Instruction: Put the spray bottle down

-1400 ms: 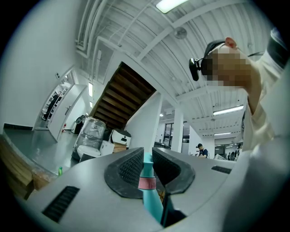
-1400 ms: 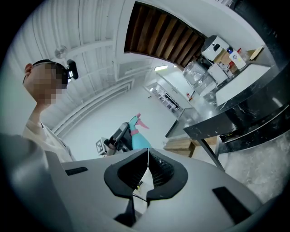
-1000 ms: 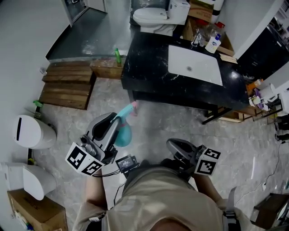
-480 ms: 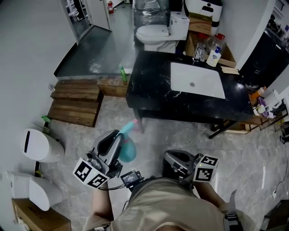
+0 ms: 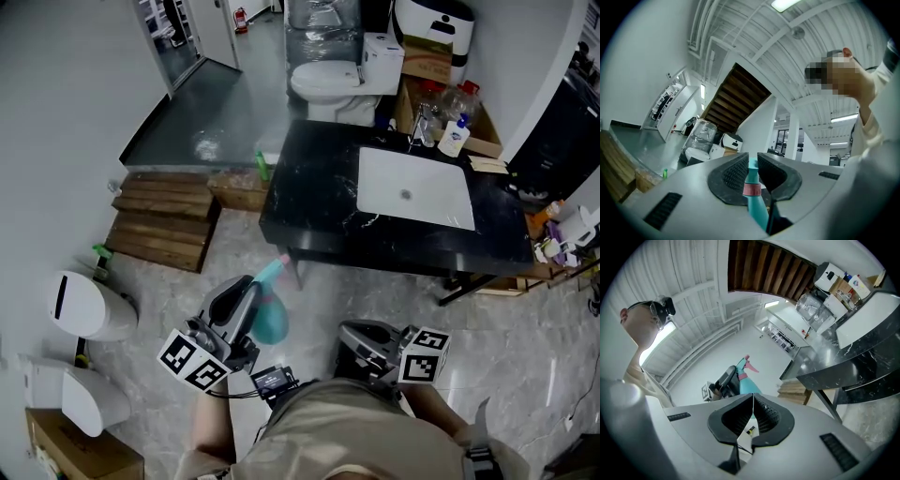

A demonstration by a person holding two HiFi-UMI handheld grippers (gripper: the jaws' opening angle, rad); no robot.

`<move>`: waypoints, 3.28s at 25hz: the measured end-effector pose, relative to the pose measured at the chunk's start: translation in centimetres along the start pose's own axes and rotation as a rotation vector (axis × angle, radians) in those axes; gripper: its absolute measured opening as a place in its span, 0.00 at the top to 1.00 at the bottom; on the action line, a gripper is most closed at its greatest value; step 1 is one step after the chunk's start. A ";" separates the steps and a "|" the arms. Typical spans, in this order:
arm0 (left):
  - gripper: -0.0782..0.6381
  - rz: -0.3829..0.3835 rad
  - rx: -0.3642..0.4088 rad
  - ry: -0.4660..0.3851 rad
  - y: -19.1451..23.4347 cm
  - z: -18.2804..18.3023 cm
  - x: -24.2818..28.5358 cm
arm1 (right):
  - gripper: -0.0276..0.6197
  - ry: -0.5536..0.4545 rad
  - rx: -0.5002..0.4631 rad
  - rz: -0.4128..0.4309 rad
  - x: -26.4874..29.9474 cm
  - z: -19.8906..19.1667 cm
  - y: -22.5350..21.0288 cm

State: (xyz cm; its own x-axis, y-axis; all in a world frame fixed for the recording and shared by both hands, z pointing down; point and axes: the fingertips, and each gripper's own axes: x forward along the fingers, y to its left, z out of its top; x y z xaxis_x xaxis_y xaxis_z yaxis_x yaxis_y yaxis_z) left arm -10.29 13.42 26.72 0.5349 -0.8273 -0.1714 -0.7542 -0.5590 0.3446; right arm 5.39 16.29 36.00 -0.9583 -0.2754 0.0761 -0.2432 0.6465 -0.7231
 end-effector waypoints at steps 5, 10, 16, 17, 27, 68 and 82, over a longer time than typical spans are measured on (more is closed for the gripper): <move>0.81 0.018 -0.013 0.020 0.7 0.0 2.5 | 0.92 0.017 -0.010 0.031 0.1 2.2 -1.4; 0.81 -0.020 0.000 0.064 0.2 -1.4 5.8 | 0.92 0.007 -0.002 0.032 -0.9 4.2 -3.3; 0.81 -0.053 -0.006 0.098 0.7 -2.2 10.4 | 0.92 -0.001 0.006 0.031 -2.2 6.8 -5.8; 0.81 -0.055 -0.006 0.107 0.8 -2.5 11.1 | 0.92 -0.004 0.009 0.031 -2.5 7.2 -6.3; 0.81 -0.055 0.058 0.143 1.6 -2.4 17.1 | 0.92 -0.018 0.025 0.059 -4.5 10.6 -10.8; 0.81 -0.187 -0.037 0.083 19.2 -0.2 29.9 | 0.92 -0.084 0.026 -0.122 2.4 18.3 -17.9; 0.81 -0.249 -0.108 0.059 26.5 -0.9 33.5 | 0.92 -0.060 0.032 -0.228 7.0 19.5 -19.9</move>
State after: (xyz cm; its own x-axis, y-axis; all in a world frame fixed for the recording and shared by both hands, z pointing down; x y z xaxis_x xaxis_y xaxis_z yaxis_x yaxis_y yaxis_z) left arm -12.03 -29.08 30.93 0.7220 -0.6591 -0.2104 -0.5538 -0.7328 0.3953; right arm 6.43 -12.38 37.47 -0.8681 -0.4543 0.1998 -0.4467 0.5398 -0.7135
